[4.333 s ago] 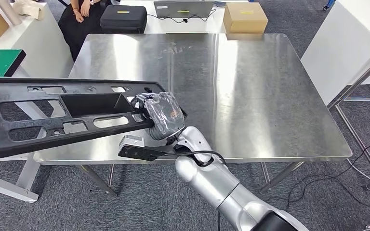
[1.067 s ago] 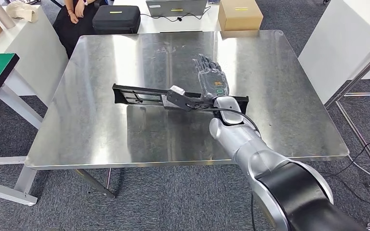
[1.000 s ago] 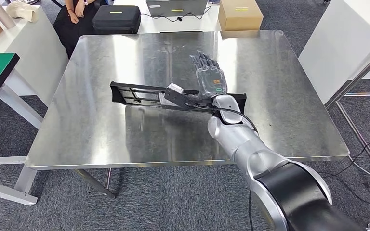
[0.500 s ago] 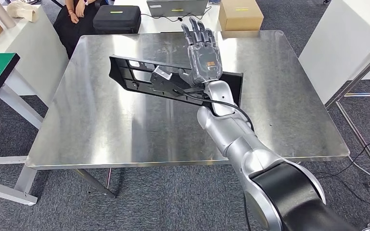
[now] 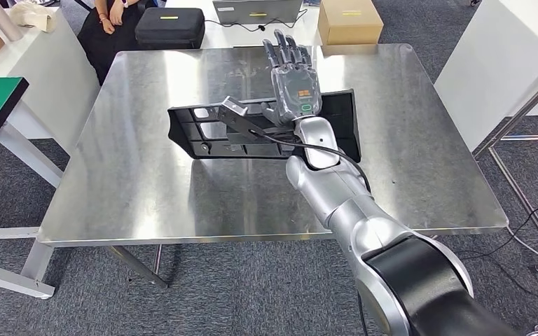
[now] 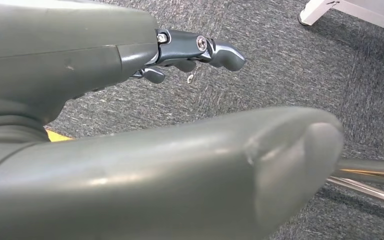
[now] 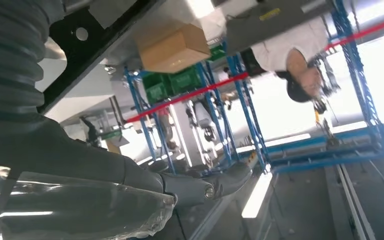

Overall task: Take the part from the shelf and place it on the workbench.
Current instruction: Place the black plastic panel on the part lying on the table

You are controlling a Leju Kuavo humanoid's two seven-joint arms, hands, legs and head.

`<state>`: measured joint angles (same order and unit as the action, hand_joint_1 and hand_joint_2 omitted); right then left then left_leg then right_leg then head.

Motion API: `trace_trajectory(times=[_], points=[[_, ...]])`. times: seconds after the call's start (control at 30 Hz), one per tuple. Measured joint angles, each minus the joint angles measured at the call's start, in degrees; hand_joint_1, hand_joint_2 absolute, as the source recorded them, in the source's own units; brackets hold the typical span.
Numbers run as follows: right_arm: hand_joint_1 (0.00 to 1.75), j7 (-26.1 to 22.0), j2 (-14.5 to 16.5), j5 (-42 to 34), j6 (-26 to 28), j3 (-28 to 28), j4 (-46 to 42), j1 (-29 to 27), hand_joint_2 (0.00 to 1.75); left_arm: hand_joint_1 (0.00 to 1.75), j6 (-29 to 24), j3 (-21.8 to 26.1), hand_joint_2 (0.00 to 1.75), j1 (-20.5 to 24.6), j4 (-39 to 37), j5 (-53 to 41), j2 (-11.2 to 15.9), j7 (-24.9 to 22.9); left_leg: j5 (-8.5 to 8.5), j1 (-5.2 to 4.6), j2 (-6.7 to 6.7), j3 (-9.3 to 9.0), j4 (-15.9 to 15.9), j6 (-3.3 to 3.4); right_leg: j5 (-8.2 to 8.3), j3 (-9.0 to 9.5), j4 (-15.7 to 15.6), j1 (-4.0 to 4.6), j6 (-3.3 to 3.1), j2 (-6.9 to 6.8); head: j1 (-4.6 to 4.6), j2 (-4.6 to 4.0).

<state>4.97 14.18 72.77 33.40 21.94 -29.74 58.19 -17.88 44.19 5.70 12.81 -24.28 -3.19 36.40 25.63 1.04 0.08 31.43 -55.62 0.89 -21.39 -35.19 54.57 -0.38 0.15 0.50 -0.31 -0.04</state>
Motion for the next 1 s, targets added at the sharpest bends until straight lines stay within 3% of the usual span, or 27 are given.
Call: trace_trajectory(times=[0.27,0.57,0.83,1.0], points=[[0.00,7.0,-0.1,1.3,-20.8,0.0,2.6,0.7,1.75,0.00,0.4,0.5,0.00,0.0,0.0,-0.1,0.0,-0.9,0.00,-0.01,-0.01,0.00,0.0,-0.01,0.00,0.00,0.0,0.00,0.00,-0.01,0.01,0.00],[0.00,8.7,-0.4,2.4,-28.0,0.1,5.6,2.0,1.75,0.00,0.9,1.2,0.00,0.0,0.0,-0.2,0.1,-1.1,0.01,-0.01,-0.01,0.00,0.0,-0.01,0.00,0.00,0.0,0.00,0.00,-0.01,0.01,0.00],[0.00,8.9,-1.0,2.6,-25.8,0.3,6.0,1.9,1.75,0.00,1.2,1.1,0.00,0.0,0.0,-1.2,0.1,-1.3,0.01,-0.01,-0.01,-0.03,0.0,-0.01,0.00,0.00,0.0,0.00,0.00,-0.01,0.00,0.00],[0.00,6.8,-1.6,1.2,-19.2,0.2,4.3,1.0,1.75,0.00,1.2,1.1,0.00,0.0,0.0,-1.4,0.1,-1.2,0.01,-0.01,0.00,-0.03,0.0,-0.01,0.00,0.00,0.0,0.00,0.00,0.00,0.00,0.00]])
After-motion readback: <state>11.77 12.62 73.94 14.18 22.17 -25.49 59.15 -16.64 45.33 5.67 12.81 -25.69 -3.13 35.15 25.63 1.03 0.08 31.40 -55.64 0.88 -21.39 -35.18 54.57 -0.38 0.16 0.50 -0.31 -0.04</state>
